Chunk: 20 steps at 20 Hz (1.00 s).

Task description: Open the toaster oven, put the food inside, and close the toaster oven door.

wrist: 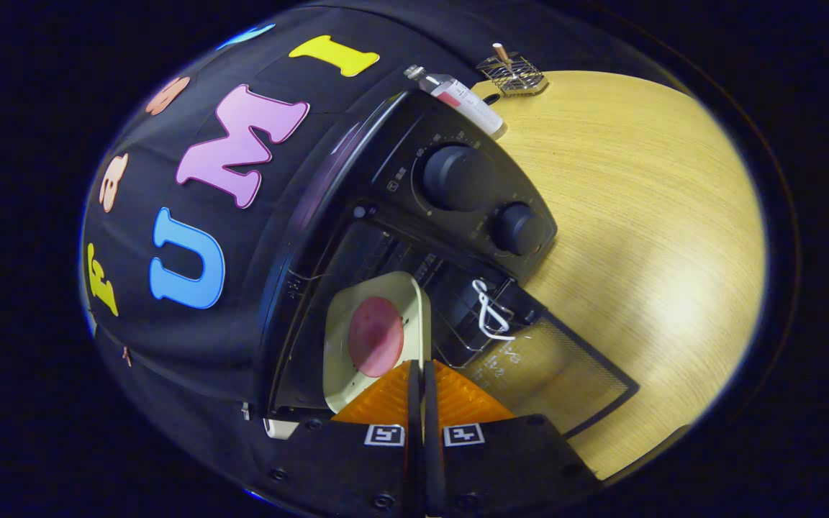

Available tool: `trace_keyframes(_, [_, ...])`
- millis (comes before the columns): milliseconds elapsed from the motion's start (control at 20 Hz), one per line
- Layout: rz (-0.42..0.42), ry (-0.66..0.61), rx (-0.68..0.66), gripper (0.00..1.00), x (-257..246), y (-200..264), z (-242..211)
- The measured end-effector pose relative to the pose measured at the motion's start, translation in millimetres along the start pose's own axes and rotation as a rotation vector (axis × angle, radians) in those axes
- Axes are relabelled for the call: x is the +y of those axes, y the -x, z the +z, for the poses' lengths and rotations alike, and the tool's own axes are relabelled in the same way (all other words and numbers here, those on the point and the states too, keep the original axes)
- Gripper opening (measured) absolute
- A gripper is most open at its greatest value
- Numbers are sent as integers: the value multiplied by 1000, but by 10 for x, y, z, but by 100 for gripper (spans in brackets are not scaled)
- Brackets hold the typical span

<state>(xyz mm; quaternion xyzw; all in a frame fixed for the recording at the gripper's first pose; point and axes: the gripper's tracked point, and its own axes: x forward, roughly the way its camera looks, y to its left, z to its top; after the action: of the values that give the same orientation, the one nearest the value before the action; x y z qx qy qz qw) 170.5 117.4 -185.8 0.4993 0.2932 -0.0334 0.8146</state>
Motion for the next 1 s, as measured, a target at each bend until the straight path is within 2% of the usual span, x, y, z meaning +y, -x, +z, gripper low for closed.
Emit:
trace_keyframes(300, [-17, -9, -56, 5, 93, -235, 31])
trace_keyframes(650, [-37, 23, -93, 6, 70, -252, 28])
trace_keyframes(800, [-5, 34, -102, 12, 146, -222, 14])
trace_keyframes(900, [7, 53, -111, 24, 179, -161, 21])
trace_keyframes(950, [12, 63, -116, 42, 196, -133, 34])
trace_keyframes(1000, [17, 71, -120, 52, 213, -93, 31])
